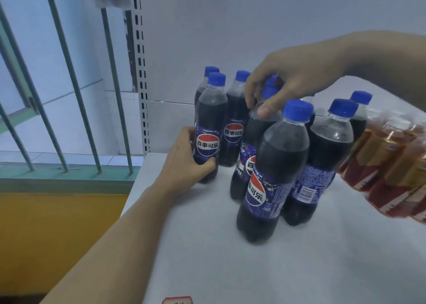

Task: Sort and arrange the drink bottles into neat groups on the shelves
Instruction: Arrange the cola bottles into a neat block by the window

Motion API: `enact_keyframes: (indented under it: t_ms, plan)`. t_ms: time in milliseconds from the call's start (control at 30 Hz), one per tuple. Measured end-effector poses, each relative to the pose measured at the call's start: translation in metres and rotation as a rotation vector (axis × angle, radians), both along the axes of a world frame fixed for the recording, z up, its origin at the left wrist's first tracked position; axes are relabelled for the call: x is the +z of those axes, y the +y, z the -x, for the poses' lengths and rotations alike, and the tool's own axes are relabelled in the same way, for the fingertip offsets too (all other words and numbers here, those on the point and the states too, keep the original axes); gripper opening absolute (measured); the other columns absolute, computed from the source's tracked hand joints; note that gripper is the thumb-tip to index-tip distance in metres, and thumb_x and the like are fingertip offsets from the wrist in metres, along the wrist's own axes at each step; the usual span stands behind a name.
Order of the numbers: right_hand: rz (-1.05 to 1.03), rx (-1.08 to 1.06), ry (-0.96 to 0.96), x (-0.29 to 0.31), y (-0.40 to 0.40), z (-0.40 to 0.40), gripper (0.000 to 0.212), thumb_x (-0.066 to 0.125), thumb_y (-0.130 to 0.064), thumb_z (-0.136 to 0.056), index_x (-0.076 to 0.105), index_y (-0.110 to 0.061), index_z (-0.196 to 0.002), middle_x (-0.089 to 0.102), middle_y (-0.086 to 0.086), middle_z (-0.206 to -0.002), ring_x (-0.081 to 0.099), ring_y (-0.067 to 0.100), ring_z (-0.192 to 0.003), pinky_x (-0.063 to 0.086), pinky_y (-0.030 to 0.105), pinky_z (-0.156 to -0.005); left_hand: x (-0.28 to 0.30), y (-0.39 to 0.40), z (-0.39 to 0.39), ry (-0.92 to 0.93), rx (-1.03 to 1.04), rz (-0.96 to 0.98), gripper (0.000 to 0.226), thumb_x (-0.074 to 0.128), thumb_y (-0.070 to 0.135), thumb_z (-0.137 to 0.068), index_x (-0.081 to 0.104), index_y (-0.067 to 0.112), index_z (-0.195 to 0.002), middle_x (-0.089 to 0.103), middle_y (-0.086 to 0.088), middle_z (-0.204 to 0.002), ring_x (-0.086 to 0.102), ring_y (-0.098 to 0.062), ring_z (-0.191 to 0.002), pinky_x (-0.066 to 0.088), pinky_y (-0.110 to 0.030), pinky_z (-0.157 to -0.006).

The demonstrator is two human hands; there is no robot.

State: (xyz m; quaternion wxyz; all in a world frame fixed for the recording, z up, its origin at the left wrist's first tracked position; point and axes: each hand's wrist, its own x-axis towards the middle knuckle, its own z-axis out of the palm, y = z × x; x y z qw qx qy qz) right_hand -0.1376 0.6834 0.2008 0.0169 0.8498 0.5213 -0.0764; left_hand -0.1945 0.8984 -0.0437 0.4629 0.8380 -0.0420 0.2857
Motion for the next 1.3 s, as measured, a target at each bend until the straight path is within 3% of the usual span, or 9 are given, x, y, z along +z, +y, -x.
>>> enact_keyframes:
  t_ms: [100, 267, 400, 600, 700, 833, 967, 1100, 1300]
  plan:
    - [-0.133, -0.017, -0.012, -0.003, -0.003, -0.007, 0.029, 0.080, -0.057, -0.073, 0.073, -0.034, -0.090, 0.074, -0.013, -0.089, 0.073, 0.017, -0.070, 0.053, 0.030, -0.073, -0.001, 0.000, 0.001, -0.007, 0.005, 0.007, 0.064, 0.079, 0.036, -0.073, 0.039, 0.038, -0.123, 0.055, 0.032, -0.107, 0.053, 0.023, -0.100, 0.041, 0.004, -0.072]
    - [-0.262, -0.062, -0.095, -0.004, 0.001, -0.022, 0.017, 0.082, -0.048, -0.080, 0.072, -0.033, -0.082, 0.071, -0.015, -0.068, 0.070, 0.012, -0.058, 0.045, 0.006, -0.058, -0.001, 0.000, 0.001, -0.003, 0.007, 0.014, 0.066, 0.079, 0.036, -0.072, 0.038, 0.038, -0.124, 0.054, 0.033, -0.110, 0.053, 0.023, -0.102, 0.042, 0.003, -0.074]
    - [-0.267, -0.121, -0.120, -0.004, 0.012, -0.033, 0.017, 0.082, -0.044, -0.082, 0.072, -0.030, -0.082, 0.070, -0.015, -0.064, 0.068, 0.012, -0.055, 0.046, 0.014, -0.062, -0.001, -0.001, 0.001, -0.028, 0.010, 0.013, 0.064, 0.080, 0.036, -0.072, 0.043, 0.033, -0.124, 0.058, 0.028, -0.113, 0.055, 0.017, -0.102, 0.044, 0.000, -0.075]
    - [-0.255, -0.154, -0.175, -0.019, 0.021, -0.035, 0.015, 0.080, -0.048, -0.081, 0.070, -0.037, -0.085, 0.069, -0.023, -0.080, 0.066, -0.005, -0.075, 0.042, 0.019, -0.068, -0.003, 0.000, -0.001, -0.043, 0.011, 0.004, 0.062, 0.085, 0.025, -0.077, 0.044, 0.032, -0.123, 0.059, 0.028, -0.112, 0.056, 0.017, -0.102, 0.044, -0.001, -0.077]
    - [-0.225, -0.148, -0.196, -0.019, 0.017, -0.032, 0.018, 0.076, -0.052, -0.084, 0.068, -0.038, -0.094, 0.069, -0.019, -0.097, 0.068, 0.002, -0.081, 0.045, 0.022, -0.072, -0.003, 0.000, -0.001, -0.042, 0.006, 0.005, 0.063, 0.086, 0.028, -0.077, 0.044, 0.033, -0.124, 0.058, 0.028, -0.113, 0.056, 0.016, -0.103, 0.044, -0.001, -0.077]
    - [-0.347, -0.188, -0.130, -0.004, 0.005, -0.037, 0.029, 0.059, -0.054, -0.096, 0.062, -0.031, -0.113, 0.070, -0.012, -0.100, 0.073, 0.007, -0.068, 0.051, 0.024, -0.065, -0.002, -0.002, -0.001, -0.055, 0.000, 0.008, 0.062, 0.084, 0.028, -0.076, 0.044, 0.032, -0.123, 0.059, 0.027, -0.112, 0.057, 0.016, -0.101, 0.043, -0.001, -0.077]
    - [-0.320, -0.319, -0.418, 0.017, -0.011, -0.065, 0.019, 0.062, -0.044, -0.098, 0.062, -0.029, -0.111, 0.071, -0.003, -0.106, 0.064, 0.006, -0.078, 0.042, 0.025, -0.064, -0.003, -0.004, -0.001, -0.051, -0.001, 0.012, 0.062, 0.082, 0.024, -0.076, 0.043, 0.032, -0.123, 0.058, 0.029, -0.111, 0.057, 0.018, -0.101, 0.043, 0.000, -0.077]
    - [-0.017, -0.391, -0.195, 0.002, -0.013, -0.078, 0.035, 0.079, -0.031, -0.088, 0.066, -0.035, -0.120, 0.075, -0.011, -0.103, 0.074, 0.008, -0.072, 0.047, 0.024, -0.067, -0.003, -0.004, -0.002, -0.036, -0.012, 0.013, 0.063, 0.080, 0.030, -0.075, 0.042, 0.033, -0.125, 0.058, 0.030, -0.113, 0.057, 0.018, -0.101, 0.044, 0.000, -0.077]
    - [-0.222, -0.398, -0.062, -0.009, -0.014, -0.090, 0.028, 0.084, -0.024, -0.083, 0.073, -0.026, -0.108, 0.079, -0.008, -0.080, 0.076, 0.010, -0.067, 0.058, 0.029, -0.075, -0.003, -0.002, -0.001, -0.022, -0.012, 0.004, 0.064, 0.080, 0.032, -0.076, 0.040, 0.036, -0.125, 0.056, 0.032, -0.113, 0.056, 0.019, -0.102, 0.044, 0.000, -0.077]
